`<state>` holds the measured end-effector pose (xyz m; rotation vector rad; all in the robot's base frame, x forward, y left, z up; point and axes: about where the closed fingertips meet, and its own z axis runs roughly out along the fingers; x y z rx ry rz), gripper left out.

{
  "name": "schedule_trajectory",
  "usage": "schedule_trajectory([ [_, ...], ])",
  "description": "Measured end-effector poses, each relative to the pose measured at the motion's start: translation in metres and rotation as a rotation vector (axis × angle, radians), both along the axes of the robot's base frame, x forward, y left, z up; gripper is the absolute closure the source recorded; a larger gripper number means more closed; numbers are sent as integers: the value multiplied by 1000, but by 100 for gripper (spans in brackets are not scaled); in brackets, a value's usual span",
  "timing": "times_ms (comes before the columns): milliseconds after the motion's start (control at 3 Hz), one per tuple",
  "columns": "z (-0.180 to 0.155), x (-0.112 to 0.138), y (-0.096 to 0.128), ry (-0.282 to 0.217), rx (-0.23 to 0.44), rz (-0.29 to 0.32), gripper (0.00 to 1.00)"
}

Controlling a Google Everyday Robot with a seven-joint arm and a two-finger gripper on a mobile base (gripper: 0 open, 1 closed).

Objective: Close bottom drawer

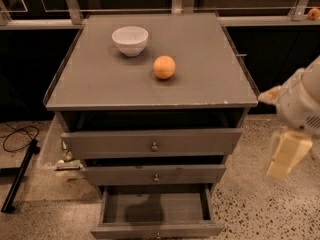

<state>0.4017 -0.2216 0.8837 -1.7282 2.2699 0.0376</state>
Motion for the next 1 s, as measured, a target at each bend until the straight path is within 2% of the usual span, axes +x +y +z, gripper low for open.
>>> schedule_trajectory([
  [333,-64,-24,1,61,43,10,19],
  [667,-129,-44,10,94,107,36,43],
  [1000,-186,-46,16,108,200,5,64],
])
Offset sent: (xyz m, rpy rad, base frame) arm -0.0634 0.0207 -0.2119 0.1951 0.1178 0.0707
